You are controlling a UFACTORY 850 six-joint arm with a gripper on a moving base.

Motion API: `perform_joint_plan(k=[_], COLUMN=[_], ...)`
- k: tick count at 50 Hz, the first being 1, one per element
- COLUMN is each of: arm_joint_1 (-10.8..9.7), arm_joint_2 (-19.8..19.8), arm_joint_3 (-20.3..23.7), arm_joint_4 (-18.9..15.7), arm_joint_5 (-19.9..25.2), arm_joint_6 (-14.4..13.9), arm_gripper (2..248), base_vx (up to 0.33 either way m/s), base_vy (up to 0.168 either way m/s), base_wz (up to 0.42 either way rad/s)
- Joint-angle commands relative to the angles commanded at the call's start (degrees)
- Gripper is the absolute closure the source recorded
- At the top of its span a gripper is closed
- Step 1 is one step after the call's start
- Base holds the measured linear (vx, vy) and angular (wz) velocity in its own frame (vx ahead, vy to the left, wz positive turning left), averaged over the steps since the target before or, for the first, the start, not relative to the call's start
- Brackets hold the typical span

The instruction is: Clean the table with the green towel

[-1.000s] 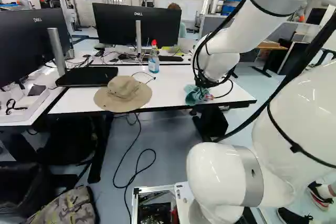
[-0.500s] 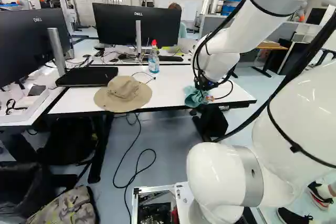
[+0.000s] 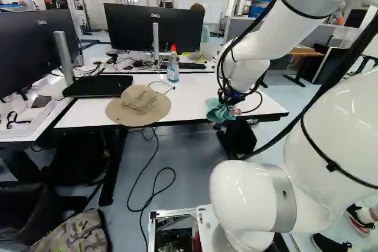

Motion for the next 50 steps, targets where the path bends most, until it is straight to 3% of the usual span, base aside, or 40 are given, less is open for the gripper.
perform_joint_plan(k=[50], arm_joint_1=[-0.6], arm_joint_2=[-1.1], arm_joint_3=[-0.4], arm_joint_4=[0.0], arm_joint_5=[0.0], arm_joint_6=[0.0], arm_gripper=[223], base_vx=[0.0], base_vy=[0.0], base_wz=[0.0])
